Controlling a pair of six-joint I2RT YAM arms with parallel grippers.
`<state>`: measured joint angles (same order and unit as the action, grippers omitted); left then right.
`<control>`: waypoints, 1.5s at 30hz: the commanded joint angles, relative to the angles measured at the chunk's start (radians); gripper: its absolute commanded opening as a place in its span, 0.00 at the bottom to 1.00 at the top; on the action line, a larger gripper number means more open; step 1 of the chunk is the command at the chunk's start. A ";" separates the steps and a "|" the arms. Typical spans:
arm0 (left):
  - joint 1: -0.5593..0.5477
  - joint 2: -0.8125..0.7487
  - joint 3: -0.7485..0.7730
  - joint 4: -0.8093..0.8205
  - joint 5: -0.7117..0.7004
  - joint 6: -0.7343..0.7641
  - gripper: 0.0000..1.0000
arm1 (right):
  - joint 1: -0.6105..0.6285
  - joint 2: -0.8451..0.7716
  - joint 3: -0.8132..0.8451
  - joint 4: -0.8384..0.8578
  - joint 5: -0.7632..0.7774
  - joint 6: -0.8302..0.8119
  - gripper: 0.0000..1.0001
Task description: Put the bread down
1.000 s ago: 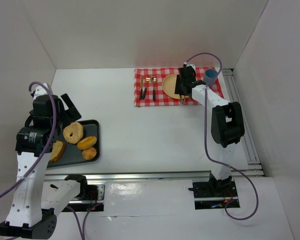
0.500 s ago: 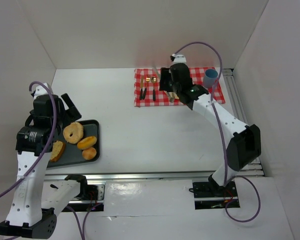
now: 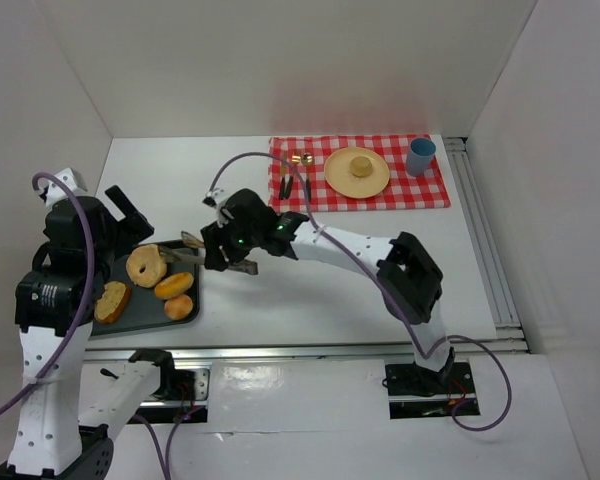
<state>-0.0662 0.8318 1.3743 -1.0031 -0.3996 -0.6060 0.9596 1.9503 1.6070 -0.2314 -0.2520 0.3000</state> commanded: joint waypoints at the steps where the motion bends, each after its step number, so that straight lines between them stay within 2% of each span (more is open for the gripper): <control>1: -0.003 -0.020 0.035 0.006 -0.028 -0.011 0.99 | 0.040 0.056 0.131 0.006 -0.098 0.013 0.65; 11: -0.003 -0.039 0.035 -0.003 -0.039 0.026 0.99 | 0.071 0.260 0.324 -0.074 -0.067 0.013 0.66; 21: -0.003 -0.048 0.016 -0.003 -0.050 0.026 0.99 | 0.117 0.303 0.381 -0.141 0.100 -0.005 0.67; 28: -0.003 -0.048 0.025 -0.003 -0.050 0.035 0.99 | 0.117 0.363 0.447 -0.190 0.044 -0.025 0.67; 32: -0.003 -0.037 0.025 -0.003 -0.050 0.035 0.99 | 0.117 0.392 0.505 -0.233 0.019 -0.059 0.61; 37: -0.003 -0.037 0.025 -0.003 -0.050 0.035 0.99 | 0.117 0.326 0.476 -0.233 0.072 -0.068 0.35; 45: -0.003 -0.037 0.037 -0.003 -0.029 0.035 0.99 | 0.094 0.211 0.470 -0.177 0.207 -0.088 0.34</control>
<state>-0.0662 0.7963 1.3823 -1.0195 -0.4328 -0.5980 1.0706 2.2829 2.0430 -0.4511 -0.1204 0.2371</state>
